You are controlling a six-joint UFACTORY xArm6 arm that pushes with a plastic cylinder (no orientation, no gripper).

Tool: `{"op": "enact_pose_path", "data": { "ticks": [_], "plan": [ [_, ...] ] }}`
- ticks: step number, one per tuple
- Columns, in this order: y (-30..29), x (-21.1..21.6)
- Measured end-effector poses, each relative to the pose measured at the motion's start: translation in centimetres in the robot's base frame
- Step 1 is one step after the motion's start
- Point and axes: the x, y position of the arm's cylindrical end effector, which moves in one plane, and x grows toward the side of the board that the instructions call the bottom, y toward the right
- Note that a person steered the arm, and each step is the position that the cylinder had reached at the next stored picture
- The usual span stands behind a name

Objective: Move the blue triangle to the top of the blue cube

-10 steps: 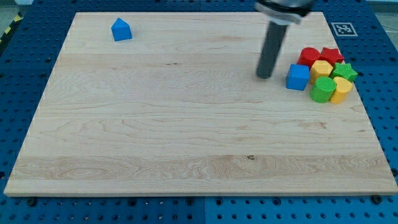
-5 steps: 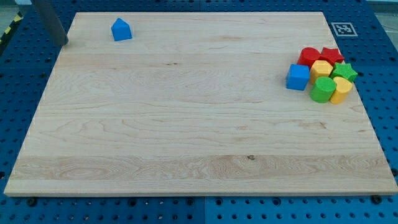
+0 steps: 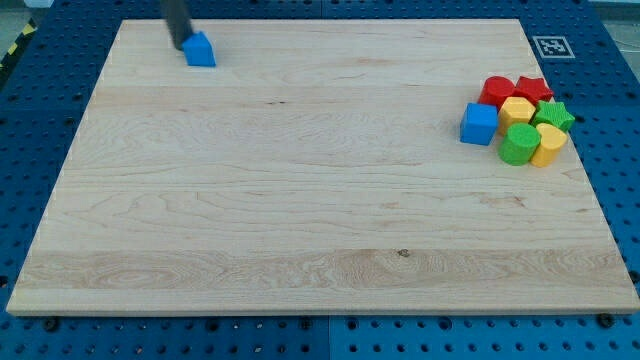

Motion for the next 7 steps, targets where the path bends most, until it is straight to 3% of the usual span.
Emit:
{"op": "enact_pose_path", "data": {
  "ticks": [1,2,3,4,6,7],
  "plan": [
    [2.1,0.7],
    [-0.7,-1.5],
    [-2.7,-0.2],
    [2.4,3.1],
    [18.1,7.6],
    [17.1,7.1]
  ]
}}
